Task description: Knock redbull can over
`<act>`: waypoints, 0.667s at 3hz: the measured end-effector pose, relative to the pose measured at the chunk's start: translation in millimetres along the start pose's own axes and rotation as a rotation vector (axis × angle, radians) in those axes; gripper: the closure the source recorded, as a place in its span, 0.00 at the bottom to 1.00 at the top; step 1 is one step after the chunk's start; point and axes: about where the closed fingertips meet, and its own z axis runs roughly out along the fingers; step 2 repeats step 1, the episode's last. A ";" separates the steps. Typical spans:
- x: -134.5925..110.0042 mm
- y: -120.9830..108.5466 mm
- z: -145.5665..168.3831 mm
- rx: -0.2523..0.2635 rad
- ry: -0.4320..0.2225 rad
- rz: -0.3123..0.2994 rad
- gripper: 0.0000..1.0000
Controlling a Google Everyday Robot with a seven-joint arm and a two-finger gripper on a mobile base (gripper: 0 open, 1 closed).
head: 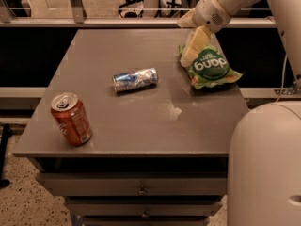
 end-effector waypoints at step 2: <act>-9.0 -9.9 -12.2 0.046 -0.028 -0.015 0.00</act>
Offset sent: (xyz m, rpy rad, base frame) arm 0.0000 0.0000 0.0000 0.0000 0.0000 0.0000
